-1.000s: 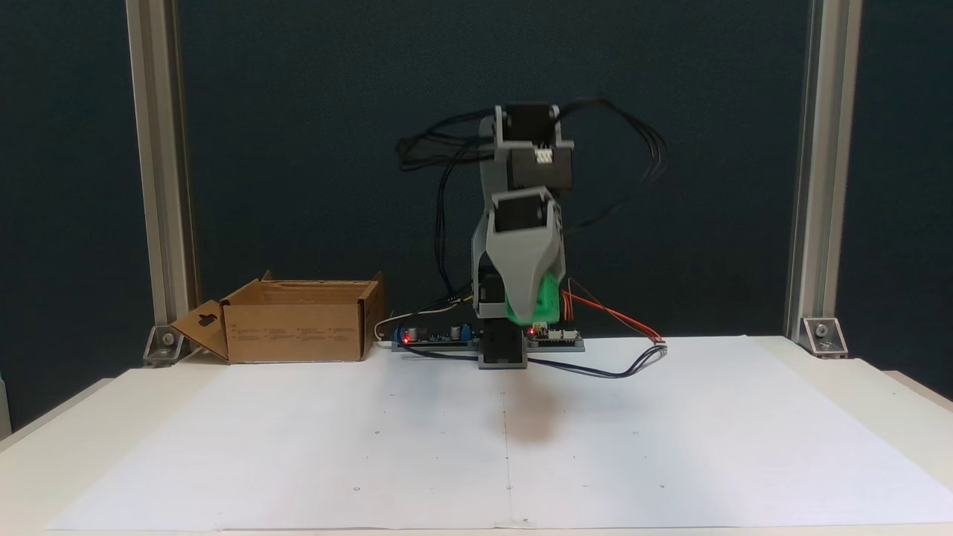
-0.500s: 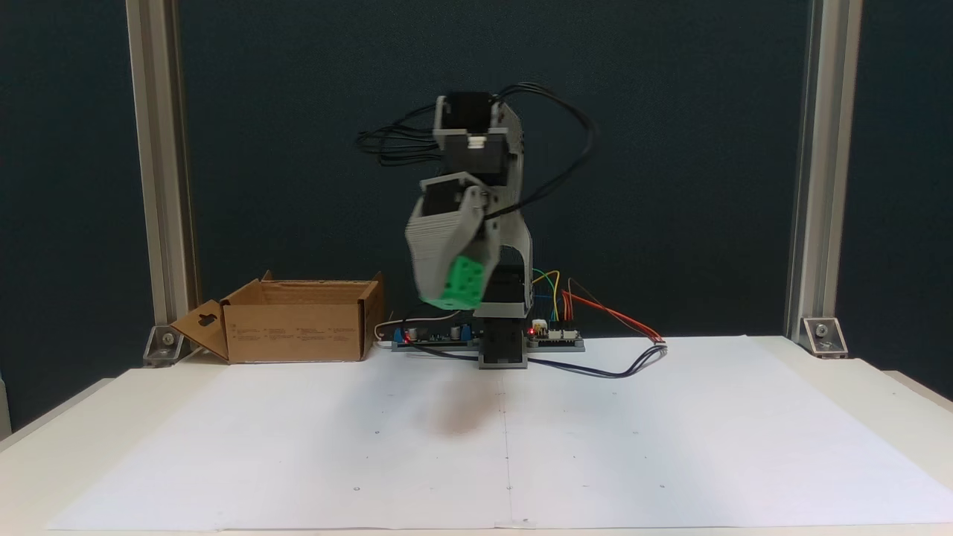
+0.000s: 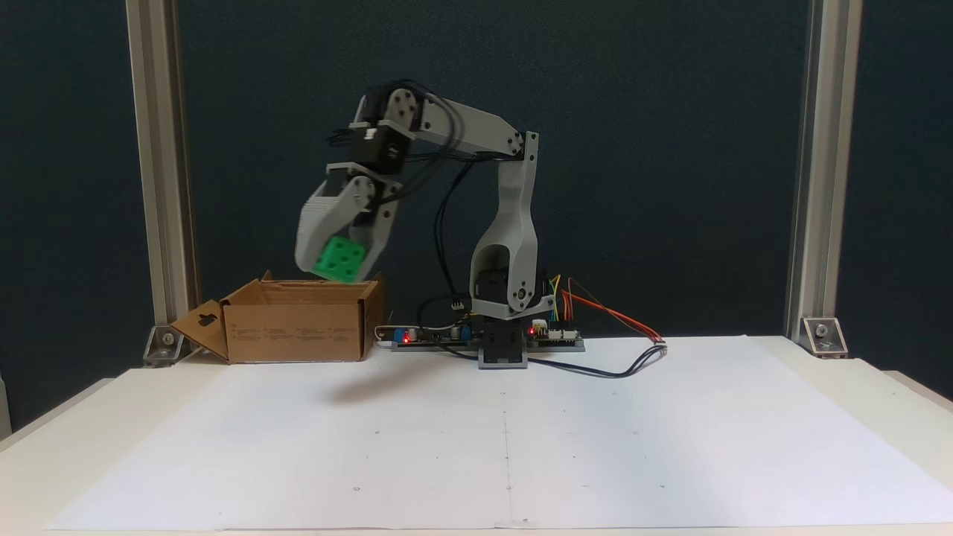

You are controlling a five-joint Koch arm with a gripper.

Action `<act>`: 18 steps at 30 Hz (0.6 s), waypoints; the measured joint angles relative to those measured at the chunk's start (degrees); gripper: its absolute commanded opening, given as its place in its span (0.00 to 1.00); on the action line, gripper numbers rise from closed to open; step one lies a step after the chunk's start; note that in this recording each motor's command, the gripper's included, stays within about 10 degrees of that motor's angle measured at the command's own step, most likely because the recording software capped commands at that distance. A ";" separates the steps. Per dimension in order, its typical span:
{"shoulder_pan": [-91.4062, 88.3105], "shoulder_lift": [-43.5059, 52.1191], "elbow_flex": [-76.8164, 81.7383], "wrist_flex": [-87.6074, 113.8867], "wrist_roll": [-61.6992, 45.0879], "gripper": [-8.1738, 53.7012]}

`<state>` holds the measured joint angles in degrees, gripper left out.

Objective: Grasp a green dice and put it in the bin.

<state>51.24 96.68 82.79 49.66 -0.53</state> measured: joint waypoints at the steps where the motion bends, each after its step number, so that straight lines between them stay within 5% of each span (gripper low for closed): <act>1: 3.08 0.00 0.00 0.18 -1.23 0.33; 18: 46.32 -4.13 0.00 4.92 -21.09 0.33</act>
<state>97.56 92.55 82.79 54.58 -21.62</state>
